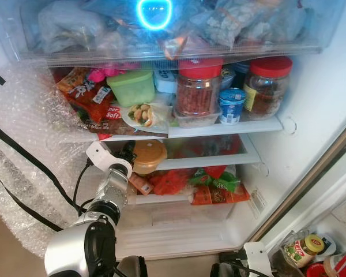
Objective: Restocking fridge
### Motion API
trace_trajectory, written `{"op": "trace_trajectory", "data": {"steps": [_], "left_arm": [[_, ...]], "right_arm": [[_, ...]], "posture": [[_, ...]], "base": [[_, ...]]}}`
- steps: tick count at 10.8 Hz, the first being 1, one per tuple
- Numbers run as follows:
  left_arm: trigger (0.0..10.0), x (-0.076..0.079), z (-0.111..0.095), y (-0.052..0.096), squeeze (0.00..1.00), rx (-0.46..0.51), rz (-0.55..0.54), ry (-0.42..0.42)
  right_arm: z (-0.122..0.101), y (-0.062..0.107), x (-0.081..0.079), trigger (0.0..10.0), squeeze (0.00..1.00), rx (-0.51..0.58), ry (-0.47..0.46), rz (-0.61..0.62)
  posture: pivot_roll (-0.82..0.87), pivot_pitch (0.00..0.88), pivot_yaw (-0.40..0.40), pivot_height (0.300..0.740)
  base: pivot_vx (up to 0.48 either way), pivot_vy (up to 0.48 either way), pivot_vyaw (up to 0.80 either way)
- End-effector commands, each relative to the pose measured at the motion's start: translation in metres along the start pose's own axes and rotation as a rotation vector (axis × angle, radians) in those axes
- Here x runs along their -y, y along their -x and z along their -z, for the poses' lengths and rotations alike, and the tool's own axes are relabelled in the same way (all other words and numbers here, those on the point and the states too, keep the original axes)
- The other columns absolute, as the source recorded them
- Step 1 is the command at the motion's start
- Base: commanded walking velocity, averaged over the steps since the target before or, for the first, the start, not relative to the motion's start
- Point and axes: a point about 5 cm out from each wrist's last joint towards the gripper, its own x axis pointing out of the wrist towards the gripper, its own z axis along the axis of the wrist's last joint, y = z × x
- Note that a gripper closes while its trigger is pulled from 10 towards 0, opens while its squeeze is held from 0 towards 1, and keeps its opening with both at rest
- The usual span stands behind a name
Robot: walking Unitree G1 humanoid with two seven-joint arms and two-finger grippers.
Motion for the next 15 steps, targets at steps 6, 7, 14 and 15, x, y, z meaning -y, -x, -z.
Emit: {"op": "trace_trajectory", "data": {"steps": [6, 7, 14, 15], "left_arm": [[10.0, -0.016, 0.001, 0.007, 1.00, -0.007, 0.034, -0.068], [10.0, -0.019, 0.001, 0.008, 1.00, 0.001, 0.030, -0.065], [10.0, -0.015, 0.009, 0.015, 1.00, 0.004, 0.120, -0.155], [10.0, -0.014, 0.011, 0.017, 0.00, 0.010, 0.139, -0.178]], "right_arm": [[0.010, 0.001, -0.005, 10.0, 0.00, -0.049, -0.006, -0.014], [0.009, 0.001, -0.005, 10.0, 0.00, -0.047, -0.005, -0.015], [0.006, 0.000, -0.005, 10.0, 0.00, -0.034, -0.007, -0.013], [0.005, 0.000, -0.005, 10.0, 0.00, -0.033, -0.011, -0.012]], "posture": [[-0.02, 0.000, 0.017, 0.629], [-0.02, 0.000, 0.014, 0.629], [-0.02, 0.000, 0.020, 0.629], [-0.02, 0.000, 0.020, 0.629]], "base": [[0.000, 0.000, 0.00], [0.000, 0.000, 0.00], [0.000, 0.000, 0.00], [0.000, 0.000, 0.00]]}}
